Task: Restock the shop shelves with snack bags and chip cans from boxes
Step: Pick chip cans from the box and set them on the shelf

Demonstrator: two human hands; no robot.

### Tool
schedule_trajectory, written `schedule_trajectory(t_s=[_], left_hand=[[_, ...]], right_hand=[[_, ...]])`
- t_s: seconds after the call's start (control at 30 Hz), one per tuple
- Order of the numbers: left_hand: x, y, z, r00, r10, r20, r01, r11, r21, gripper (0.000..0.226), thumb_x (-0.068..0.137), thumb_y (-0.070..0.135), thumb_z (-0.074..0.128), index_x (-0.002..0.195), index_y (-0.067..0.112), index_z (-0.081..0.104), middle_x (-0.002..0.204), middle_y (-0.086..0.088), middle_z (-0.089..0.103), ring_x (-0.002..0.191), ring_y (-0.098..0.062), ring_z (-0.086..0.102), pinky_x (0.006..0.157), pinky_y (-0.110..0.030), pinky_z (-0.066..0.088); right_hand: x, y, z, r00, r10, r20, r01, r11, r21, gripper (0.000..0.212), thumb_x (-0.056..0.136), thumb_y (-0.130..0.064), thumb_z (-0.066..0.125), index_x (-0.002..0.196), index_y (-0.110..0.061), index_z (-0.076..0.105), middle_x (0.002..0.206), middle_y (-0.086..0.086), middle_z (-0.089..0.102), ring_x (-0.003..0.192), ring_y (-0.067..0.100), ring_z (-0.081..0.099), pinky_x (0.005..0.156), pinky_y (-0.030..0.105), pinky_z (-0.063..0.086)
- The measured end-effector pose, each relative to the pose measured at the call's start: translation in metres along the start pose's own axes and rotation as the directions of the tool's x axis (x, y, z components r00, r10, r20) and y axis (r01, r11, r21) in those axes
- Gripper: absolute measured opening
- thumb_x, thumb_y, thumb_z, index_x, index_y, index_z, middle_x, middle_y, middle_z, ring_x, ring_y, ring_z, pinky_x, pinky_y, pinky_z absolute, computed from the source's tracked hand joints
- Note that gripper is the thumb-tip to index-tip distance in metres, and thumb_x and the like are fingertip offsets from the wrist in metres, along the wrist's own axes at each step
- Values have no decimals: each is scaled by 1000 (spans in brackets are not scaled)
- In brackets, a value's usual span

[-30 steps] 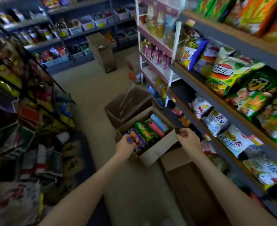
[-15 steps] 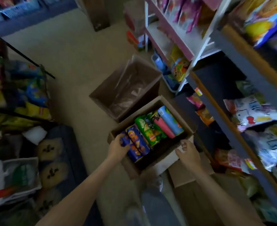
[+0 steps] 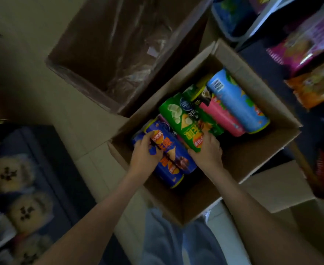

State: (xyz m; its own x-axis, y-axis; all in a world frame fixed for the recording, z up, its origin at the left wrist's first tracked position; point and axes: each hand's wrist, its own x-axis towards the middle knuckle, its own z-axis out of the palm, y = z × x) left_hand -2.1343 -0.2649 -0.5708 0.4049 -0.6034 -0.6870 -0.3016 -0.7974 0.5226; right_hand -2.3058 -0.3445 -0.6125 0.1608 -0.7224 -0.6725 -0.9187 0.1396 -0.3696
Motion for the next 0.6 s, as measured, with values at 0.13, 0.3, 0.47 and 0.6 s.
schedule_trajectory(t_s=[0.13,0.3,0.47,0.6], left_hand=[[14,2,4,991,123,50,-127,988,92,67,89,14,68,147,23,36,132,-1,39,110,-14,51,91,-17,38],[24,21,-1,934,337,123,-359,881,310,67,91,21,67,149,21,33,141,-3,38,133,-18,36,108,-29,35],[33,50,-9,753,622,212,-606,531,592,79,74,16,80,144,13,44,138,-20,48,134,-38,40,115,-55,29],[34,77,-19,695,636,334,-640,337,690,89,69,23,84,146,13,42,141,-23,48,137,-38,40,118,-55,17]], right_hand=[[23,5,9,999,7,39,-4,997,-82,88,81,-27,74,148,-11,19,142,13,36,132,30,35,109,48,32],[19,10,-5,998,-57,-15,57,998,-17,90,77,-13,77,148,-5,22,140,15,33,129,31,32,106,42,35],[4,22,-47,967,-243,-71,234,966,-111,84,71,-7,79,142,2,35,134,20,41,124,36,35,108,43,30],[-4,16,-87,933,-357,-32,349,926,-145,82,70,0,77,141,1,37,137,19,41,127,32,30,110,44,27]])
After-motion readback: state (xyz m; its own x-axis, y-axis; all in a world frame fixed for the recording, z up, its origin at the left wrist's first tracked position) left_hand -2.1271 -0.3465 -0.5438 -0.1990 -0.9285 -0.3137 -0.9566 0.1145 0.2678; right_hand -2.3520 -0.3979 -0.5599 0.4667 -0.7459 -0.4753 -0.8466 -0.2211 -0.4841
